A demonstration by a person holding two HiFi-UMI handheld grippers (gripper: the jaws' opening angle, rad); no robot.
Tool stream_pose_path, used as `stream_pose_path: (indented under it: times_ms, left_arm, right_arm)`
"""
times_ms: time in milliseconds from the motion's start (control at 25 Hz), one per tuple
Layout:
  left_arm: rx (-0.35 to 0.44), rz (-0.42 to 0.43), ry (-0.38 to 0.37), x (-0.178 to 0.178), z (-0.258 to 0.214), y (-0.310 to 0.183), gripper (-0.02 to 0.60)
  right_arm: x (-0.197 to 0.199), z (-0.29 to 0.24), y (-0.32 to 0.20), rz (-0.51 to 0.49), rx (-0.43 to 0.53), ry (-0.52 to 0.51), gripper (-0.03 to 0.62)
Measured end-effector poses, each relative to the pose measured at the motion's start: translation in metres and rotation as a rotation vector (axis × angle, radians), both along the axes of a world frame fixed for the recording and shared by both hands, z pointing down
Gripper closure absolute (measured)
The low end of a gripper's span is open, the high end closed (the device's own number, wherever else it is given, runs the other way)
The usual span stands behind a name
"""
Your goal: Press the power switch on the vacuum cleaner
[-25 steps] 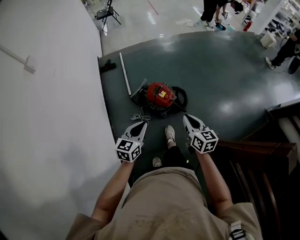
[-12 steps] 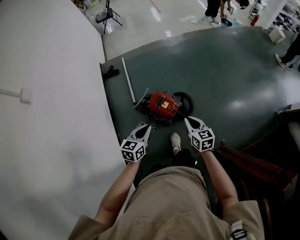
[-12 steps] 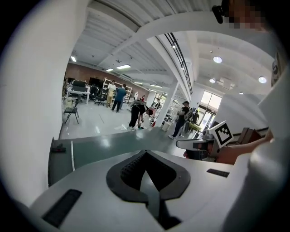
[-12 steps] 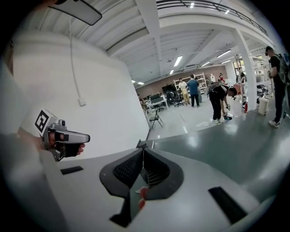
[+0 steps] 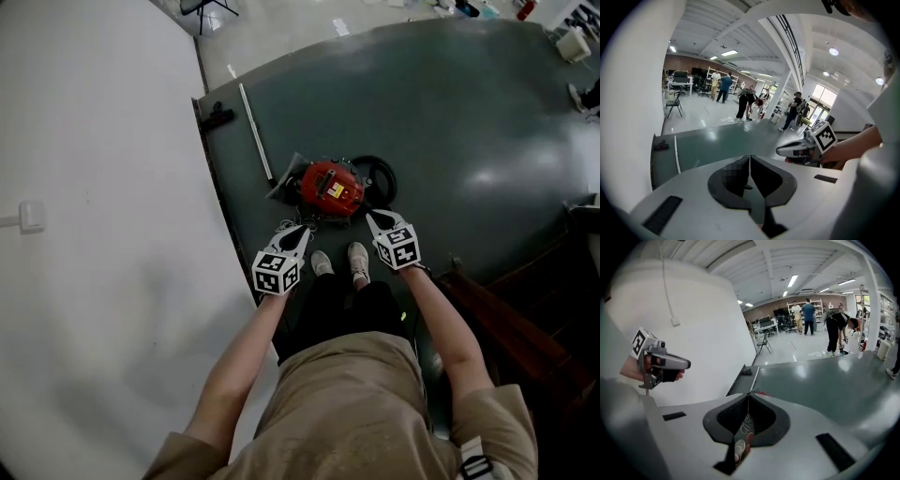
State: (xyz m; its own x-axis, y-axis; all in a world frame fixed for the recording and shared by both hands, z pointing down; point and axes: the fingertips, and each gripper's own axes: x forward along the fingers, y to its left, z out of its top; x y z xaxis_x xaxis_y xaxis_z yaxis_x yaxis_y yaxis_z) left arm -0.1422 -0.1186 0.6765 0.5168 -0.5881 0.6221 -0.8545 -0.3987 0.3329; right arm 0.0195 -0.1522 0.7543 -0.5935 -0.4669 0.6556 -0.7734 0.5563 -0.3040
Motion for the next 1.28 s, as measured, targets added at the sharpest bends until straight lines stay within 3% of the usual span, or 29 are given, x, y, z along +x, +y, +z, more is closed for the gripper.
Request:
stream_pose_path:
  times_ms: [360,640,1120,1280]
  left_arm:
    - [-0.148,0.067,-0.056,-0.021,0.102,-0.050,0.578]
    - [-0.254,0.063,-0.047,-0.032,0.195,-0.047,0.578]
    - [-0.306,0.005,-0.077,-0.042,0.302,-0.088,0.578]
    - [-0.287,-0.007,-0.073,-0.046,0.320,-0.098,0.578]
  right_arm:
    - [-0.033,0.143,-0.026,-0.017,-0.104,0.165,0.585]
    - [-0.058,0.242,-0.030,-0.068,-0.198,0.260,0.586]
    - [-0.083,0.374,-0.053,-0.277,-0.253,0.394,0.586]
    - [-0.088,0.409,-0.058,-0.336,-0.262,0.442,0.586]
